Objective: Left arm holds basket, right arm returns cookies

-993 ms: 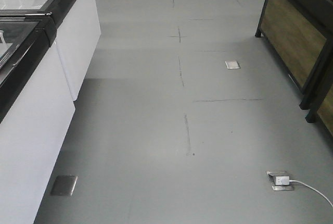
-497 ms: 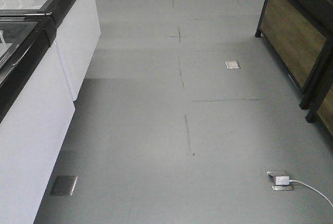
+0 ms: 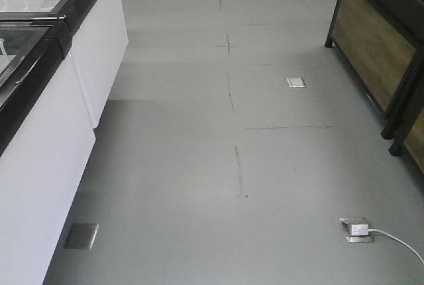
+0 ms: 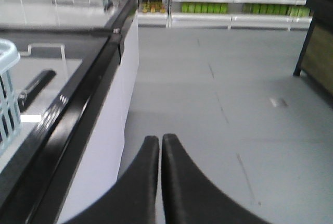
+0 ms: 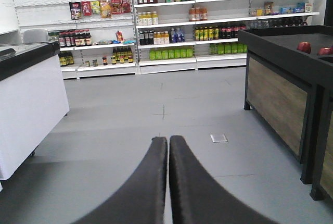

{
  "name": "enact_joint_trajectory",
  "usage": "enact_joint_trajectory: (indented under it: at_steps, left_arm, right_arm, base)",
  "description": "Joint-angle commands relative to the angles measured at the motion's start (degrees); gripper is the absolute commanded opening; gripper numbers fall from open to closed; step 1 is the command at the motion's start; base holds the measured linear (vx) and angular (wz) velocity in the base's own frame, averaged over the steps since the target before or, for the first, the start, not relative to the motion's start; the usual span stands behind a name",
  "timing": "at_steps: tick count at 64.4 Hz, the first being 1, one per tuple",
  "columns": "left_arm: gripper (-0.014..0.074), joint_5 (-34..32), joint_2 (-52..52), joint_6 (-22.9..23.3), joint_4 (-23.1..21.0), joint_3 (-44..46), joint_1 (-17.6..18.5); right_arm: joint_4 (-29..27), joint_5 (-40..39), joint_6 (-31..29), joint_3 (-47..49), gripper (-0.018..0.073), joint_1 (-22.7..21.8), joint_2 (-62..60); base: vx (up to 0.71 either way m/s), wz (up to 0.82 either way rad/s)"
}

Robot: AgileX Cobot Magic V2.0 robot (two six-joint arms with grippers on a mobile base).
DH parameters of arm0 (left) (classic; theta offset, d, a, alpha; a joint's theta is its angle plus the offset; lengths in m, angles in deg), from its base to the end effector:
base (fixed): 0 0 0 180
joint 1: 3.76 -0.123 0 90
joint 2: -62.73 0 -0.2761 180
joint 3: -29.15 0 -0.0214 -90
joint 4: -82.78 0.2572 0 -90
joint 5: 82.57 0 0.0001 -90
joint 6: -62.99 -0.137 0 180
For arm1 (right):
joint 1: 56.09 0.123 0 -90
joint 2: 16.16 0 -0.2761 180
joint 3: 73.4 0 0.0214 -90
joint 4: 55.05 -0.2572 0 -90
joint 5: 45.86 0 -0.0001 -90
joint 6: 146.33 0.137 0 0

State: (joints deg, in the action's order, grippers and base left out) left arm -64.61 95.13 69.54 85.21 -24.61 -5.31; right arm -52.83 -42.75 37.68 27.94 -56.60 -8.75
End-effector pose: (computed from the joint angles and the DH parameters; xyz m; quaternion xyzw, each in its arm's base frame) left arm 0.1548 0.0060 0.2760 -0.0438 0.7873 -0.0093 0.6149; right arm 0.1183 -0.0013 0.1995 0.0149 0.7019 0.0072 0.7121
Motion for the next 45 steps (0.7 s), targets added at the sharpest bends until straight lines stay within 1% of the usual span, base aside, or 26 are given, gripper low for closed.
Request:
enact_joint_trajectory:
  at_steps: [1,25,36,45]
  left_arm:
    - [-0.0006,0.2,2.5,0.7,-0.5,2.1,0.0]
    - [0.0004,0.5,3.5,0.7,-0.4,2.2,0.0]
    - [0.0059,0.8,3.5,0.7,-0.4,2.2,0.0]
    - [0.0145,1.3,3.5,0.7,-0.4,2.2,0.0]
  right_arm:
    - [0.2,-4.4,0.1,0.0,-0.0008,-0.4,-0.6]
    - [0.2,-4.4,0.1,0.0,-0.0008,-0.4,-0.6]
    - [0.2,-4.4,0.1,0.0,-0.0008,-0.4,-0.6]
    - [0.2,-4.4,0.1,0.0,-0.0008,-0.4,-0.6]
  base:
    - [0.00,0.00]
    - [0.00,0.00]
    - [0.00,0.00]
    - [0.00,0.00]
